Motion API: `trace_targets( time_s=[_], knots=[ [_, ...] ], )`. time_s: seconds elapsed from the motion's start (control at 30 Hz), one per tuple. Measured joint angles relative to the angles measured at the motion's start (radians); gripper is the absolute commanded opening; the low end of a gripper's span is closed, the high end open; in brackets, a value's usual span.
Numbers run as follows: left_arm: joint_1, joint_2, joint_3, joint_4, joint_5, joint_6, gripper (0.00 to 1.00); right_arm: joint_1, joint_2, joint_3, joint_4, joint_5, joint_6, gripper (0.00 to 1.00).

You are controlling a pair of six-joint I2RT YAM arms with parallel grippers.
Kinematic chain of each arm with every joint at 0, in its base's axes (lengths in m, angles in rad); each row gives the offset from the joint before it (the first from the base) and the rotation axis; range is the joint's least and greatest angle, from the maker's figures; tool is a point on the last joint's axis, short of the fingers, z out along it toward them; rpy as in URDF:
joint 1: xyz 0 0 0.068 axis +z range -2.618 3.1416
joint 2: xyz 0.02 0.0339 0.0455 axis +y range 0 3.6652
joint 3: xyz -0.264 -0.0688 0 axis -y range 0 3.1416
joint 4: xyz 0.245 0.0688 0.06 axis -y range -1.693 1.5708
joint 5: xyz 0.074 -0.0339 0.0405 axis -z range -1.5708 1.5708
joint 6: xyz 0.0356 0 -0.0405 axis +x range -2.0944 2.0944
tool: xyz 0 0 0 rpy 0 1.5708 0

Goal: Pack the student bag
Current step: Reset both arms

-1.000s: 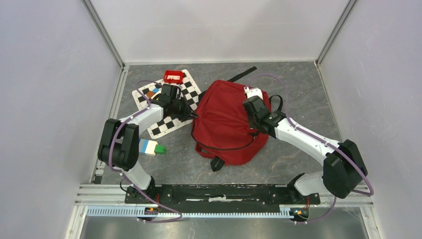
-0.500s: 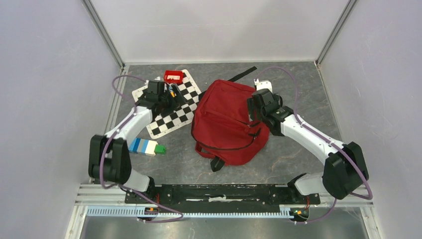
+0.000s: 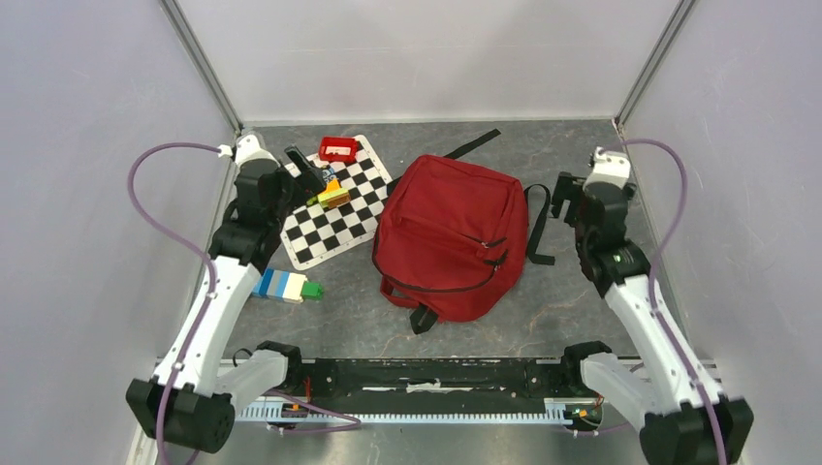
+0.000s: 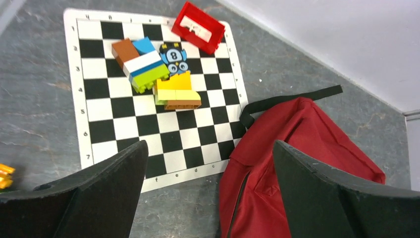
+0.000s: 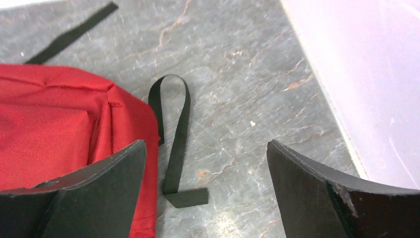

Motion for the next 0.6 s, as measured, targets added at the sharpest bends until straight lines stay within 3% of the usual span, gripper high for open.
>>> trace_targets(
  time_s=[0.3,0.6],
  knots=[
    [0.000,-0.195,-0.037,-0.014,0.023,0.126,1.00,-0.031,-0.389,-0.327,0.253,-0.024,-0.127,0.96],
    [0.000,-0.219,-0.097,-0.022,0.049,0.142,1.00,-0.031,-0.432,-0.370,0.311,-0.037,-0.176,0.97]
  ],
)
